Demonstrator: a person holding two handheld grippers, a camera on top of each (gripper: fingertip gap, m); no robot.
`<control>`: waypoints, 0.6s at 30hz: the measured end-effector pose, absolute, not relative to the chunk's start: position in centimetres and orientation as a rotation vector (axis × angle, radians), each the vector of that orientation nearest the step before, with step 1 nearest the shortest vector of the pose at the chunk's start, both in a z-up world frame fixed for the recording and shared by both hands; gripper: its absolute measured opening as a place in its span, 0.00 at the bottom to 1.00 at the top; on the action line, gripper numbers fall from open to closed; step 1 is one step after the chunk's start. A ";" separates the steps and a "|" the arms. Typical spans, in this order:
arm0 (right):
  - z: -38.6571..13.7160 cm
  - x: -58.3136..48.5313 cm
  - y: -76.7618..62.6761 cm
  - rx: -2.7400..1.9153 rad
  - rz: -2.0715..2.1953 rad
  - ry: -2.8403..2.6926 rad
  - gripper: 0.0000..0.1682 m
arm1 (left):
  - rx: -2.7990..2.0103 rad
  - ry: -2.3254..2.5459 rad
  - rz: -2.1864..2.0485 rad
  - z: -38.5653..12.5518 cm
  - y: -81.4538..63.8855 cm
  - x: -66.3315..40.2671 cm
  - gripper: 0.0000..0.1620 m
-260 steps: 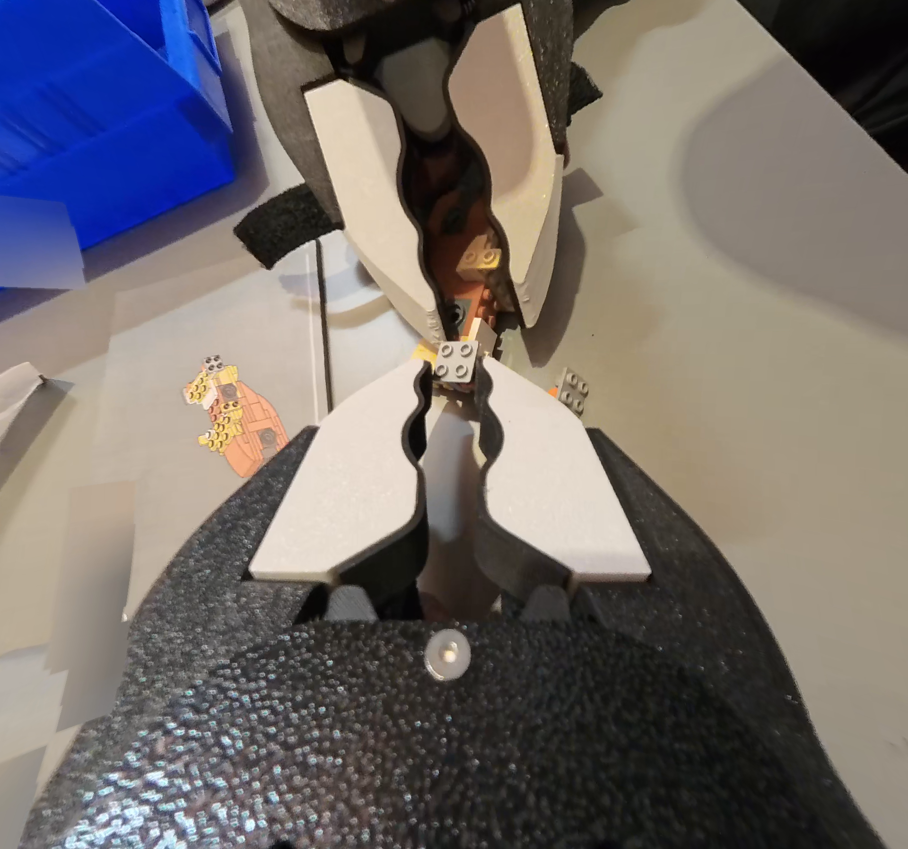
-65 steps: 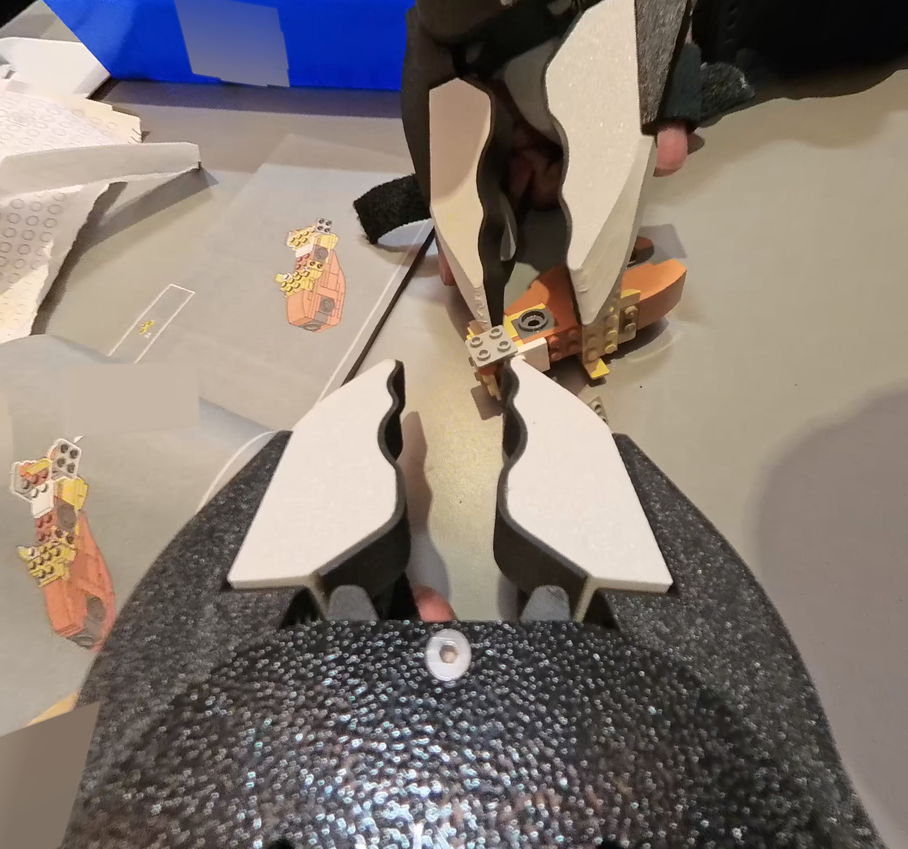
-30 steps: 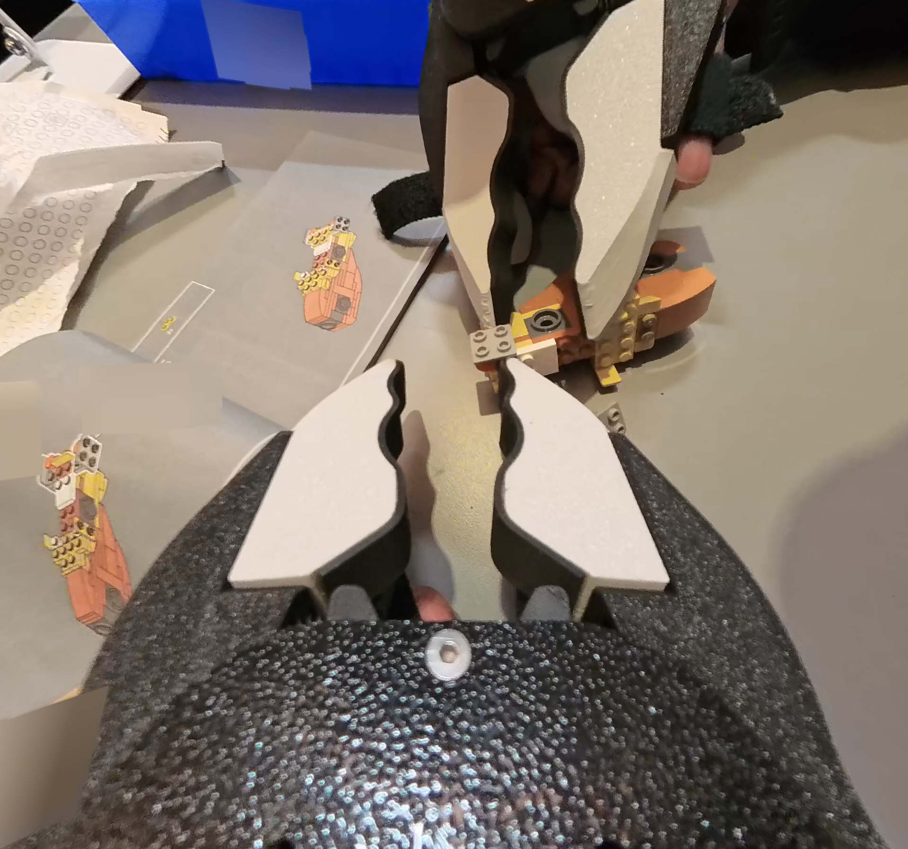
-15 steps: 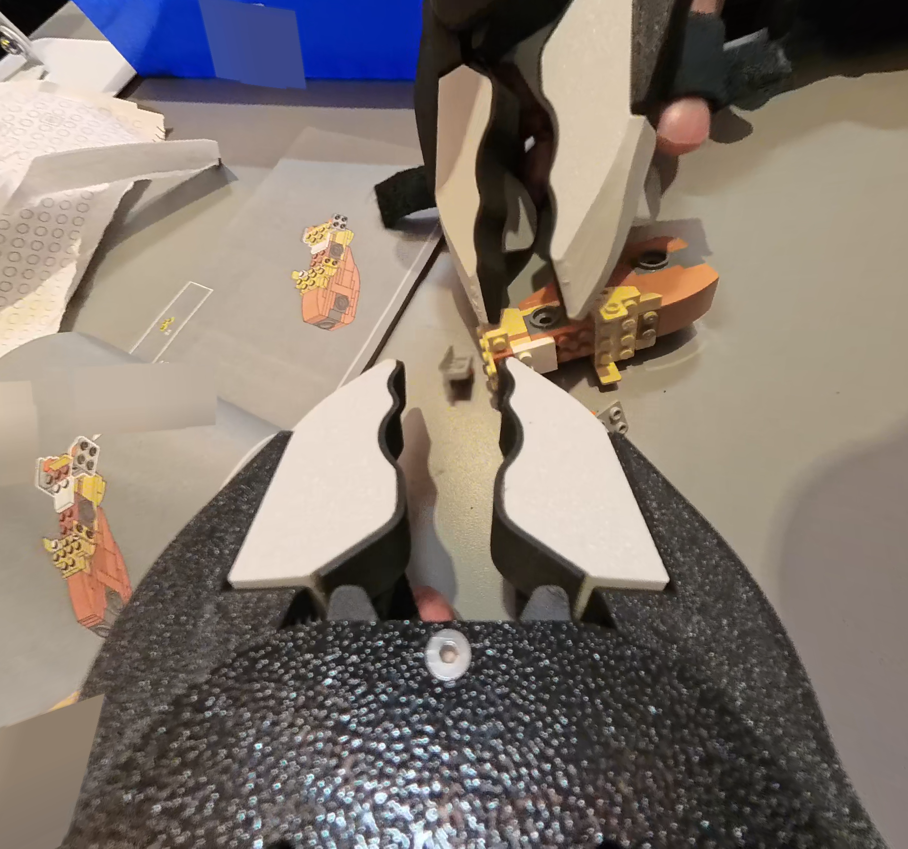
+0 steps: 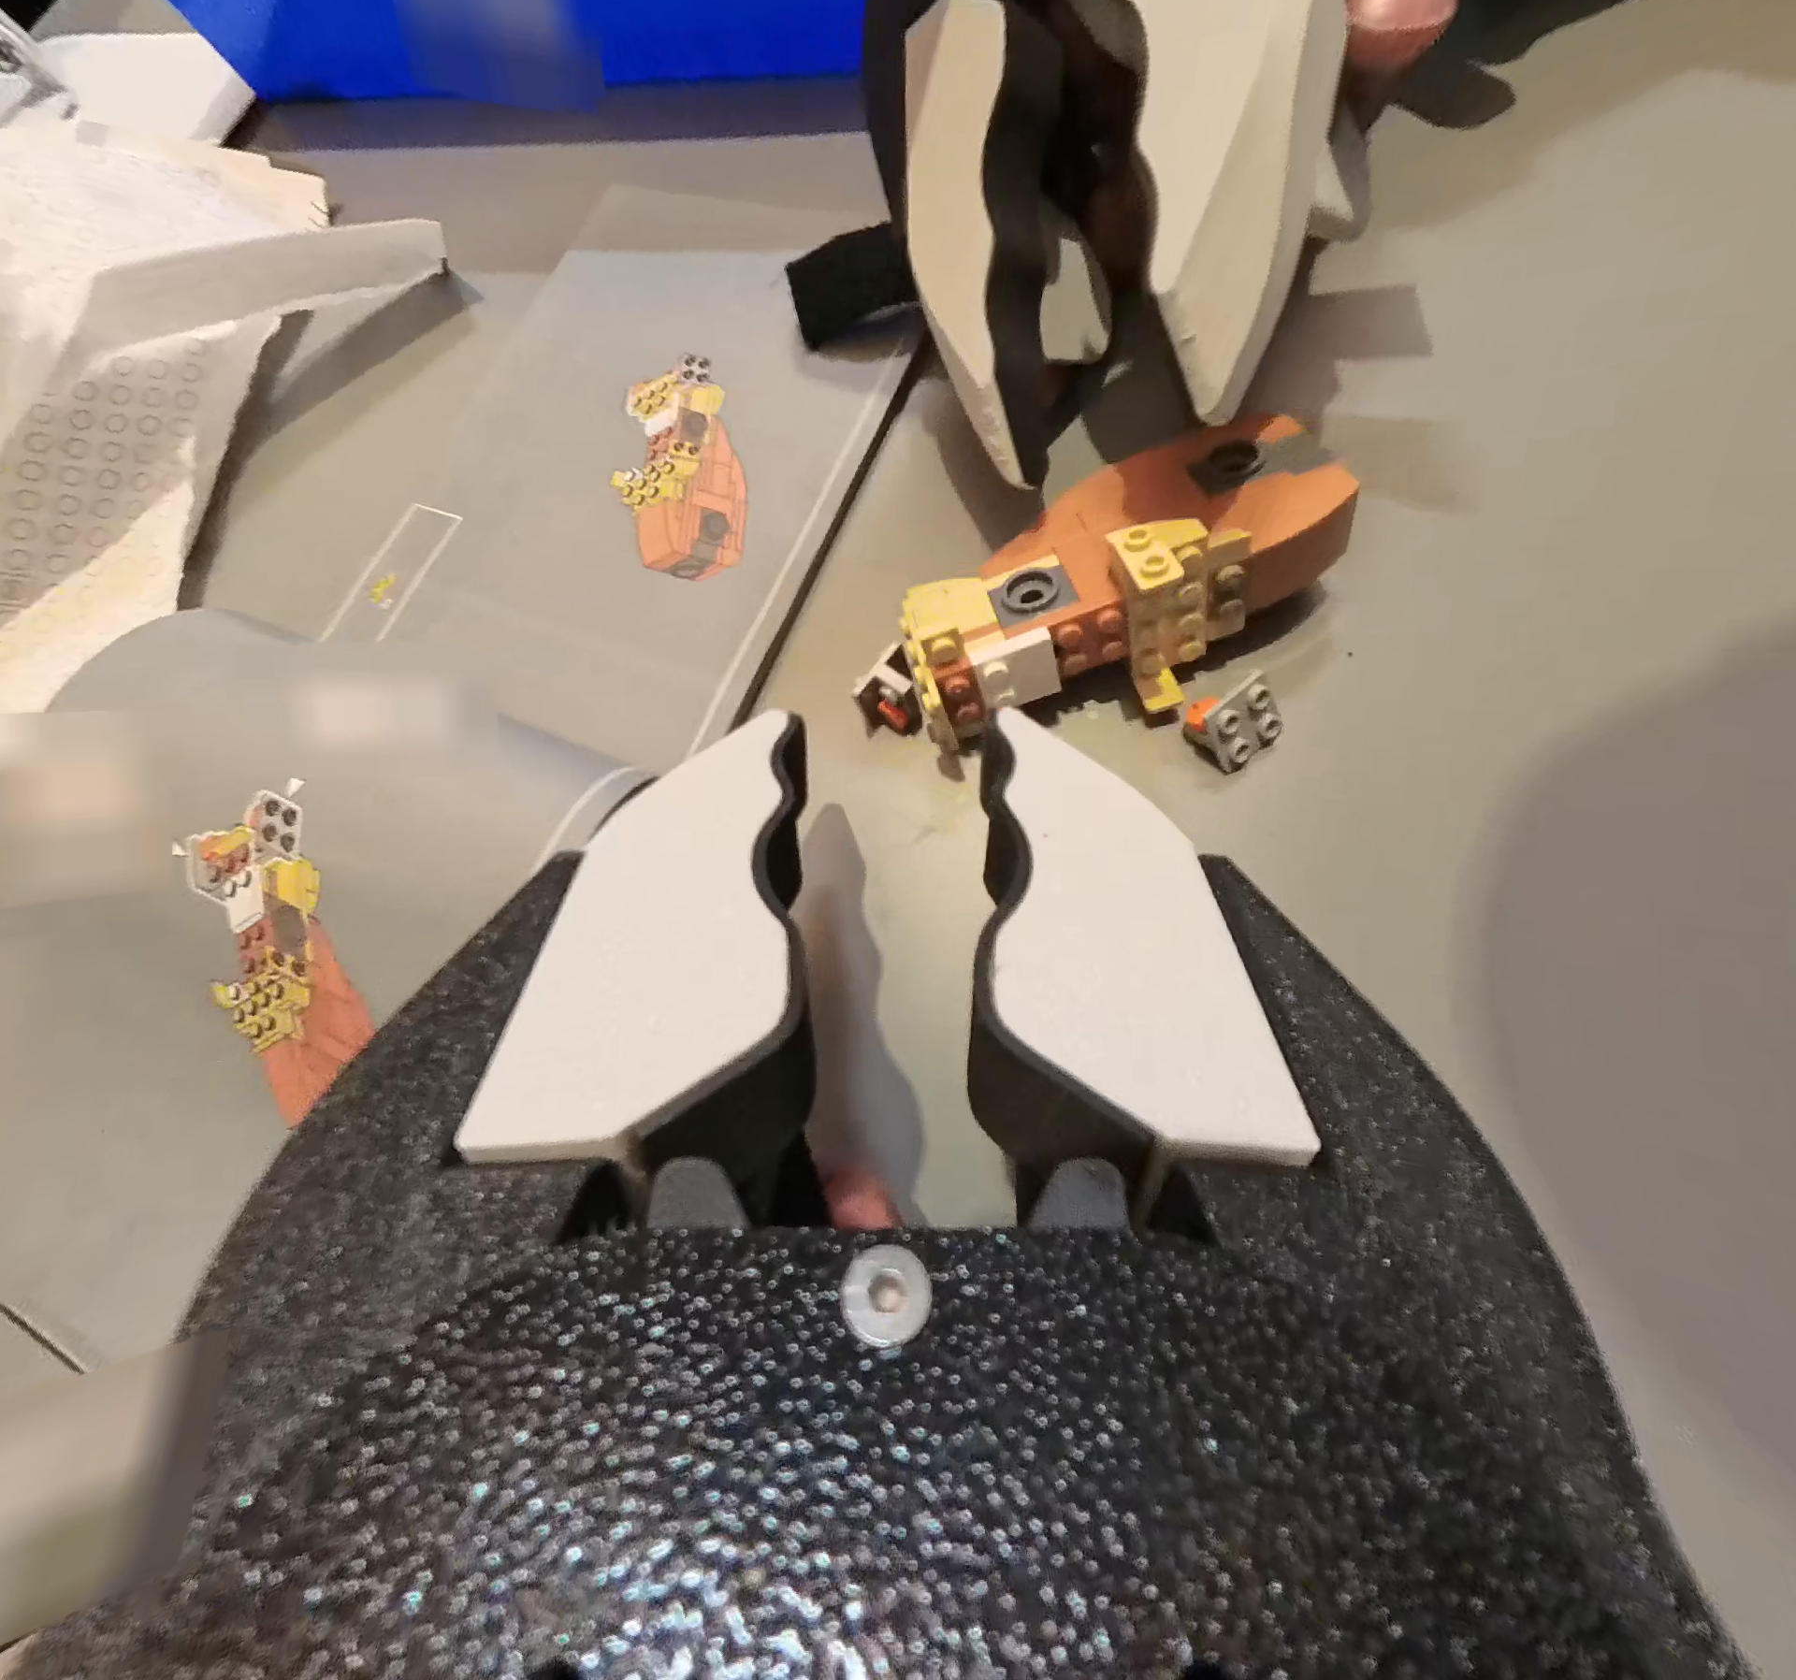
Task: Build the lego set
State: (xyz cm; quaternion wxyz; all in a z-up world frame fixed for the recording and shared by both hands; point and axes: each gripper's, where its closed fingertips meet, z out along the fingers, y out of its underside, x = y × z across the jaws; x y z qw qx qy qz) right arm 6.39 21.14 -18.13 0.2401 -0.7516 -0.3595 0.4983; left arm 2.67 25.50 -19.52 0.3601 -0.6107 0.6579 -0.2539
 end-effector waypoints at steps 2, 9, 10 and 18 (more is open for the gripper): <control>-18.4 6.4 21.1 -2.072 1.349 -0.987 0.20 | -1.598 1.704 -0.674 -19.9 25.5 2.7 0.21; -19.2 6.7 19.9 -2.142 1.300 -1.019 0.16 | -1.598 1.701 -0.595 -20.5 25.3 3.8 0.18; -19.3 6.8 19.4 -2.143 1.291 -1.040 0.15 | -1.583 1.700 -0.573 -20.5 25.3 4.1 0.17; -19.0 8.1 17.5 -2.085 1.212 -1.152 0.21 | -1.478 1.738 -0.562 -19.5 24.5 4.5 0.19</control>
